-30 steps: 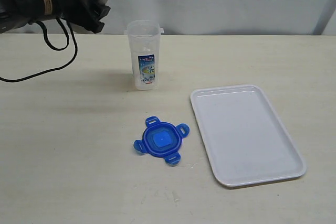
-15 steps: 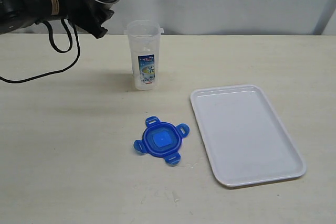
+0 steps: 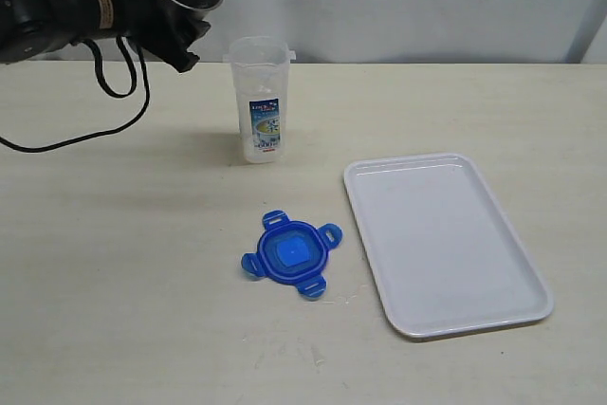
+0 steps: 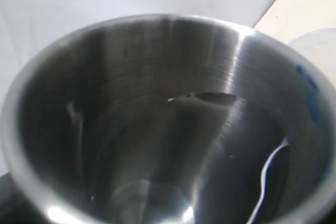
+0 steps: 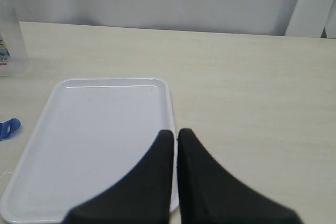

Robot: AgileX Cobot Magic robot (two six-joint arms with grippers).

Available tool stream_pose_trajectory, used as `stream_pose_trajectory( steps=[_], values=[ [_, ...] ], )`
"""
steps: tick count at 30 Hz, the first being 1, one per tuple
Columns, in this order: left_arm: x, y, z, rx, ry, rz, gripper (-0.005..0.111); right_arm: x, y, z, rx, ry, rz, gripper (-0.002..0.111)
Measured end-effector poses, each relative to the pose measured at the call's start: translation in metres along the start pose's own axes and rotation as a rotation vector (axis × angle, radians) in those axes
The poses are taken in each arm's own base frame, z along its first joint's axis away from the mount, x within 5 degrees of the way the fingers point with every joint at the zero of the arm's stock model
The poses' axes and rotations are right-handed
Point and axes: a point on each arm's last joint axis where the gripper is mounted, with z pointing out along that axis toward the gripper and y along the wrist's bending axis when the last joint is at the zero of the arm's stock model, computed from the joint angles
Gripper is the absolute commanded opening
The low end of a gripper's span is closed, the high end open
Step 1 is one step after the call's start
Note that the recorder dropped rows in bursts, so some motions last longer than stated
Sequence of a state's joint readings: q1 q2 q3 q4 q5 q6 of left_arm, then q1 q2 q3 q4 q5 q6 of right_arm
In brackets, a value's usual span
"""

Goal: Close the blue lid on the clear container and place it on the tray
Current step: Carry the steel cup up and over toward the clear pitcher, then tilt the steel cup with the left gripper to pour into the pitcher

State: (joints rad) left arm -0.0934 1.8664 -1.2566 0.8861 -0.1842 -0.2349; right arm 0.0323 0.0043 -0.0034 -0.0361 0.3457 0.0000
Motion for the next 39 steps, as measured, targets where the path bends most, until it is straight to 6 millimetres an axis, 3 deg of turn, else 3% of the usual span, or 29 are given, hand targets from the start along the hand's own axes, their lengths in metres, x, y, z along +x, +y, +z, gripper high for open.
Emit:
stream_pose_trajectory(
  steps=[10,19,33,39],
  values=[
    [-0.006,-0.004,0.001,-0.003,-0.031,-0.106,0.000,0.000,0.000,0.000,0.000,0.000,0.000,0.004],
    [-0.015,-0.014,0.002,0.014,-0.041,-0.084,0.000,0.000,0.000,0.000,0.000,0.000,0.000,0.004],
    [0.003,-0.023,0.020,0.039,0.018,-0.032,0.000,0.000,0.000,0.000,0.000,0.000,0.000,0.004],
    [0.000,-0.021,0.022,0.034,0.013,0.008,0.000,0.000,0.000,0.000,0.000,0.000,0.000,0.004]
  ],
)
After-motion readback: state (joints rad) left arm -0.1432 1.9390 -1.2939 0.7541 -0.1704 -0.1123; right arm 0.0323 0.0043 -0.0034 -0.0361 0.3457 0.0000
